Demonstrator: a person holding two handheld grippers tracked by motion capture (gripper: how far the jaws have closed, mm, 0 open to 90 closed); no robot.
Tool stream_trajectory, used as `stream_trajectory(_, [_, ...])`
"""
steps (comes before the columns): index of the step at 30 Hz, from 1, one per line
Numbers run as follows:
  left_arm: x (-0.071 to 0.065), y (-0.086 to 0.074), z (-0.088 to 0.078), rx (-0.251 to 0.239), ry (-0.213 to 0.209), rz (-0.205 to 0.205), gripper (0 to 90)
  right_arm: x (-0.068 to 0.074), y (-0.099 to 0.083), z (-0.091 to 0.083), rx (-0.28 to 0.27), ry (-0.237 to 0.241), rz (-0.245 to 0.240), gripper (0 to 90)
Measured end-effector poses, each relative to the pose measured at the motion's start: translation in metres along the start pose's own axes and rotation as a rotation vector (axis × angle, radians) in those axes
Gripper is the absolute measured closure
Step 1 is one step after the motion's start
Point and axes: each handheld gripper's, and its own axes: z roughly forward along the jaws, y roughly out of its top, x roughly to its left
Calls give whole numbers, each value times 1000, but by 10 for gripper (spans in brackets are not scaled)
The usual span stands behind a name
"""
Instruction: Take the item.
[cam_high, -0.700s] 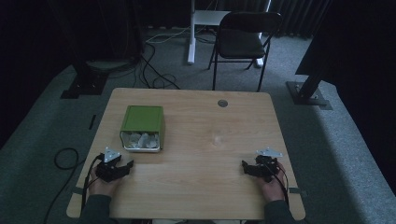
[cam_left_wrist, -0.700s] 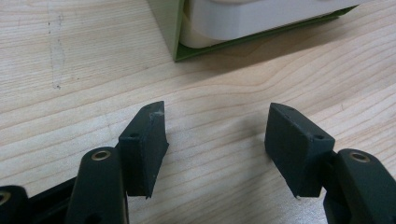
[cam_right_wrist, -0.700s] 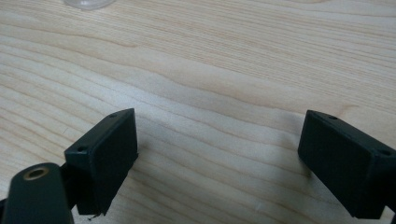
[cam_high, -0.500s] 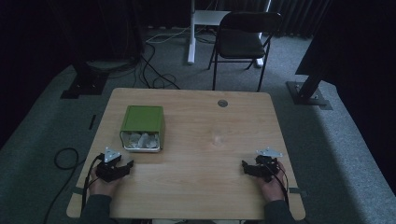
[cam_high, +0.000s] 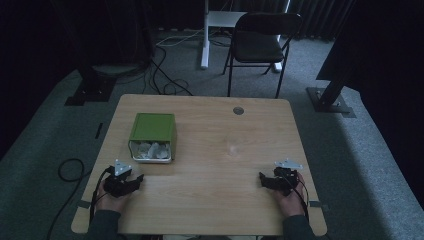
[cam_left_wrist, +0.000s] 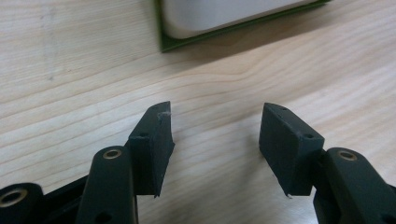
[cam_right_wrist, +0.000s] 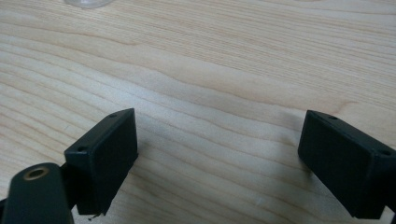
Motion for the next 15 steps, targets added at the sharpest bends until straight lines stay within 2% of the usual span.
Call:
stream_trajectory(1, [-3,1,-3,-15,-19,1,453,0,0,0,1,0,1,114])
stream_trajectory(5, [-8,6,-9,-42,-40,14,453,1,0,0,1,-2,4,114])
stream_trajectory(15, [-12,21,-25,-110,-75,37,453,1,-1,-1,1,-3,7,114])
